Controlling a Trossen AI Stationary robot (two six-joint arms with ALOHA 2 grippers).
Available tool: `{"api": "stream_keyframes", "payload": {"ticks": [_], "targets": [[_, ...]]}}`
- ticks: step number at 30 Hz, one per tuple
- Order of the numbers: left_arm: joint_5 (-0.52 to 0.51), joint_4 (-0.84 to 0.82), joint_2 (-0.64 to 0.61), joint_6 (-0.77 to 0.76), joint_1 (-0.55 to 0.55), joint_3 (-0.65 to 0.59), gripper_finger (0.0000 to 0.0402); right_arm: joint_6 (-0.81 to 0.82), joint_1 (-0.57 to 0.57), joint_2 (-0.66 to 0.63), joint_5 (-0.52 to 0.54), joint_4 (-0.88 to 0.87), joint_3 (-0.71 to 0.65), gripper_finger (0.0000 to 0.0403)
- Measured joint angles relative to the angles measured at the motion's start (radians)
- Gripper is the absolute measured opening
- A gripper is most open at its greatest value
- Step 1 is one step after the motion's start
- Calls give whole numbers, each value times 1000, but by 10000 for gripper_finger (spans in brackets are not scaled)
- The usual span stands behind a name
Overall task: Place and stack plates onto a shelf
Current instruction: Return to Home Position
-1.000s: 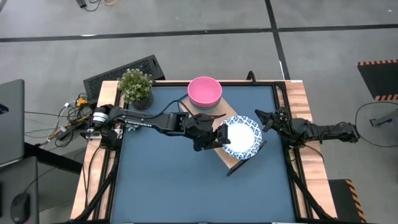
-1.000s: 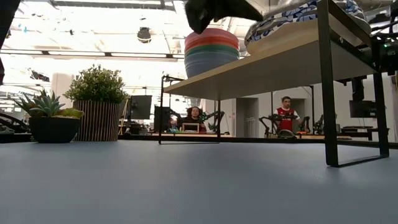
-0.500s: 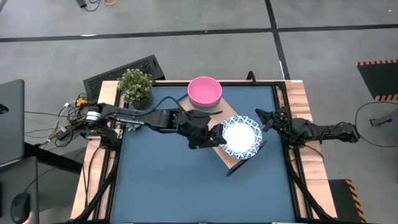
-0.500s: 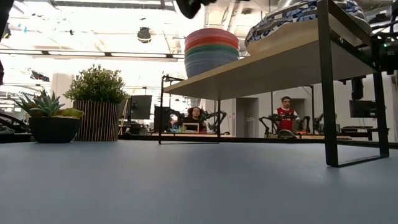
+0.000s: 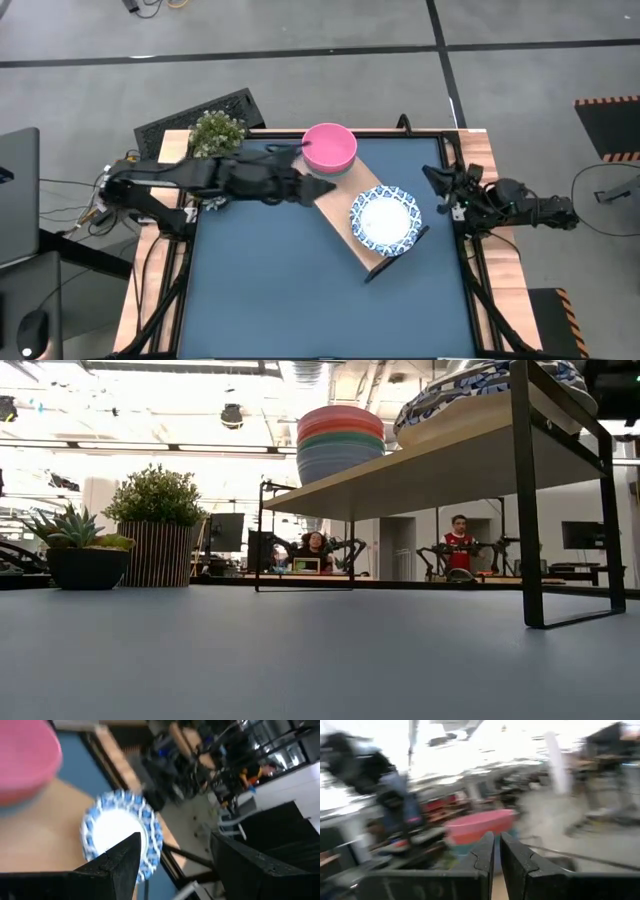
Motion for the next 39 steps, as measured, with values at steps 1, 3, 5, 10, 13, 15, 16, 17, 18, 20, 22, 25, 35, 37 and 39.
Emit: {"api": "stream_keyframes", "payload": {"ticks": [1,3,5,10,13,15,16,17,18,20,22,25,35,37,39], "targets": [[-33,-7,-22,29,-6,0,221,-12,0,0,-56,3,7,58],[-101,-32,-57,65,-20,0,221,1,2,0,-163,-2,10,58],[-166,-66,-91,93,-36,1,221,62,11,0,-237,-28,10,58],[-301,-169,-145,109,-79,1,221,182,71,4,-350,-160,8,58],[-355,-225,-162,91,-96,1,221,194,122,4,-353,-176,8,58],[-384,-253,-164,70,-102,1,221,190,149,7,-322,-176,8,58],[-391,-268,-164,63,-102,1,221,190,159,8,-300,-180,8,58],[-395,-280,-163,57,-102,1,221,190,167,9,-280,-194,9,58],[-396,-289,-162,52,-102,1,221,192,173,12,-260,-219,9,58],[-396,-310,-161,38,-102,1,221,212,184,22,-240,-277,10,58],[-396,-322,-159,30,-102,1,221,249,190,31,-226,-331,10,58],[-396,-336,-158,28,-102,1,221,256,191,48,-220,-327,8,58],[-397,-345,-159,59,-102,1,221,131,189,48,-174,-144,9,58],[-397,-355,-159,89,-102,1,221,111,189,48,-167,-117,9,58],[-398,-378,-159,122,-110,1,221,88,189,46,-165,-94,9,58]]}}
